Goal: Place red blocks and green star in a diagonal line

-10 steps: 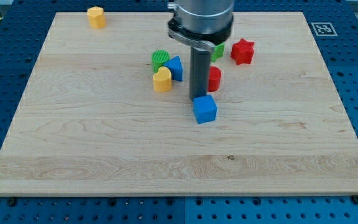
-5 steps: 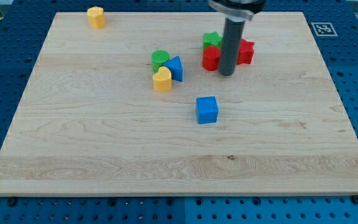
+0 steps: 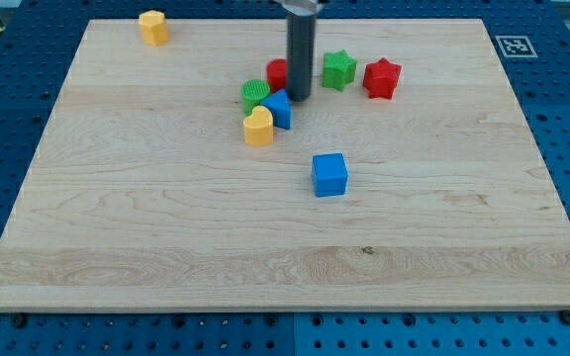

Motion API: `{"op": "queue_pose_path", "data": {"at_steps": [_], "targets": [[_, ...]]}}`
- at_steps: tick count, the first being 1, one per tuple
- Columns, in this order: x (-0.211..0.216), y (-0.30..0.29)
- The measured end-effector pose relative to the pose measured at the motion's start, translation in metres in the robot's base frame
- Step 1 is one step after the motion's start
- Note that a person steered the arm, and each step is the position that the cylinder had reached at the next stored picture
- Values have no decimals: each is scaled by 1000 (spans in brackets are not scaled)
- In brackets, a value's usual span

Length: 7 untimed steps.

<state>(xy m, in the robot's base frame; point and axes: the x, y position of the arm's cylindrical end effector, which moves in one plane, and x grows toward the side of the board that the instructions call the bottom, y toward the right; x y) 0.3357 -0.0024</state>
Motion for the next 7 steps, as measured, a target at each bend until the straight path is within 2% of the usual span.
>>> {"op": "queue_pose_path", "data": {"at_steps": [1,2,3,4,6,7], "targets": [[-16,-15],[10,-18],[14,-55],[-6,-84],[-69,-49],[-32,-71]]}}
